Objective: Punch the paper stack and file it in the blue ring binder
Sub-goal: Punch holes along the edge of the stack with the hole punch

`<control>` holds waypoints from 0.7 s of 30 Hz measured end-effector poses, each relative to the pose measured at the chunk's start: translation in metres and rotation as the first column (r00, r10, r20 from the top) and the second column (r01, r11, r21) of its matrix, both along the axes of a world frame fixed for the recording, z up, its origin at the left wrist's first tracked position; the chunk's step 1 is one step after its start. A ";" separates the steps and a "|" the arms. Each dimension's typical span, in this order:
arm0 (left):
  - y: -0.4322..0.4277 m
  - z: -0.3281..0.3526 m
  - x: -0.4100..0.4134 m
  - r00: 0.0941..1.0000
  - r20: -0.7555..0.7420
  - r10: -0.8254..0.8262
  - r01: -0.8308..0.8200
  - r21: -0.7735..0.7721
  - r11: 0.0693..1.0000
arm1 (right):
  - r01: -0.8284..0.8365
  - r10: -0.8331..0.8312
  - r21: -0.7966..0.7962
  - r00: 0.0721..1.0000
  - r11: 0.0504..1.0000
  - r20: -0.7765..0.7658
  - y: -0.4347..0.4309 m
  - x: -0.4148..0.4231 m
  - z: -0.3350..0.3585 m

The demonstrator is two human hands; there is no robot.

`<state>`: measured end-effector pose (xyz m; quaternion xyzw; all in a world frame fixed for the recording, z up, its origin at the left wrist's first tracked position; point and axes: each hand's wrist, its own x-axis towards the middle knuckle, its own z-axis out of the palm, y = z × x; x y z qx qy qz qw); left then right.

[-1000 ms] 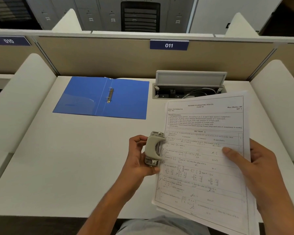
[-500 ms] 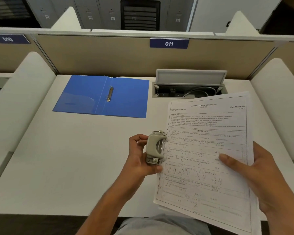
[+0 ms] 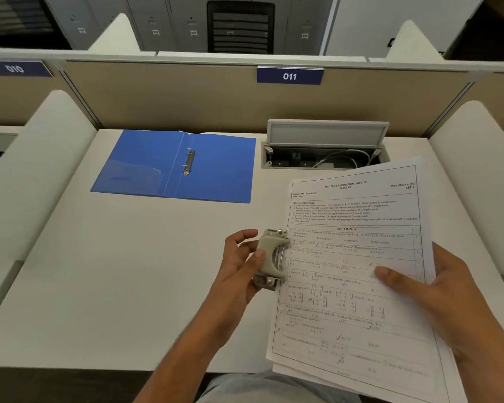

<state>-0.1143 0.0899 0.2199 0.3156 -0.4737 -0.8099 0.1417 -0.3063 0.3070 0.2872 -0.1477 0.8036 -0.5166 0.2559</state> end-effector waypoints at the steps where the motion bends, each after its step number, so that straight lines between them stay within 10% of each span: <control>1: -0.001 0.000 0.001 1.000 0.015 0.000 0.000 -0.024 1.000 | 0.000 0.000 0.004 1.000 1.000 -0.001 0.000 0.000 0.000; 21: -0.008 0.009 0.000 0.991 0.118 -0.061 0.062 -0.004 0.998 | -0.078 0.078 -0.012 0.997 0.997 0.019 0.005 -0.009 0.004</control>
